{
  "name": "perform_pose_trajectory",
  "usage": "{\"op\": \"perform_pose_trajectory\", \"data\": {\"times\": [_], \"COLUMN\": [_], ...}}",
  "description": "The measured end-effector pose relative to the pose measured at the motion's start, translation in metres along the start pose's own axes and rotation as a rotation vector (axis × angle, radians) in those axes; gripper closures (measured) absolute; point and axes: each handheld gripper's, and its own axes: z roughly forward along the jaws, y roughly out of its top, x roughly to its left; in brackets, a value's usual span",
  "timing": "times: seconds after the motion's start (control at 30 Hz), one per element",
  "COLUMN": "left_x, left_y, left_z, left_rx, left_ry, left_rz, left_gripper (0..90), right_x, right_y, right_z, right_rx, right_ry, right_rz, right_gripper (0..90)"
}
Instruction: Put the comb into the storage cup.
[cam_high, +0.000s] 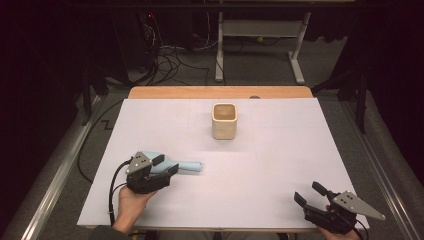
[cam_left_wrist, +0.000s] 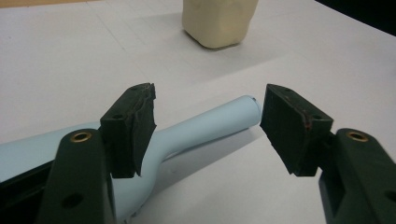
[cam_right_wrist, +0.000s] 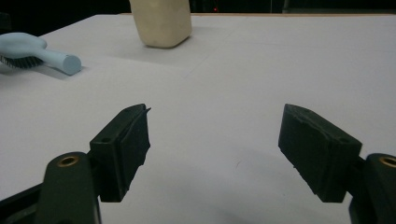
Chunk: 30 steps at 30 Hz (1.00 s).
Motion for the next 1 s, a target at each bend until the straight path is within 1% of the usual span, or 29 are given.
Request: {"op": "perform_pose_trajectory", "data": {"times": [0.27, 0.33, 0.57, 0.67, 0.7, 0.77, 1.0], "left_x": [-0.003, -0.005, -0.008, -0.008, -0.009, -0.009, -0.013], "left_y": [0.007, 0.011, 0.015, 0.017, 0.018, 0.020, 0.029], "left_z": [0.009, 0.013, 0.021, 0.023, 0.025, 0.026, 0.034], "left_rx": [0.003, 0.008, 0.020, 0.024, 0.025, 0.026, 0.040], "left_ry": [-0.010, -0.010, -0.018, -0.019, -0.026, -0.028, -0.026], "left_rz": [0.004, 0.011, 0.024, 0.024, 0.015, 0.012, 0.027], "left_gripper": [36.0, 35.9, 36.1, 36.1, 36.3, 36.8, 37.2], "right_x": [0.000, 0.000, 0.000, 0.000, 0.000, 0.000, 0.001], "right_y": [0.000, 0.000, 0.000, 0.000, 0.000, 0.000, 0.000], "right_z": [0.000, 0.000, 0.000, 0.000, 0.000, 0.000, 0.000], "right_rx": [-0.001, -0.001, -0.002, -0.002, -0.002, -0.002, -0.002], "right_ry": [0.001, 0.001, 0.003, 0.003, 0.004, 0.005, 0.007], "right_rz": [0.001, 0.000, -0.001, 0.000, 0.000, -0.002, -0.007], "right_gripper": [25.3, 25.3, 25.4, 25.4, 25.4, 25.3, 25.4]}}
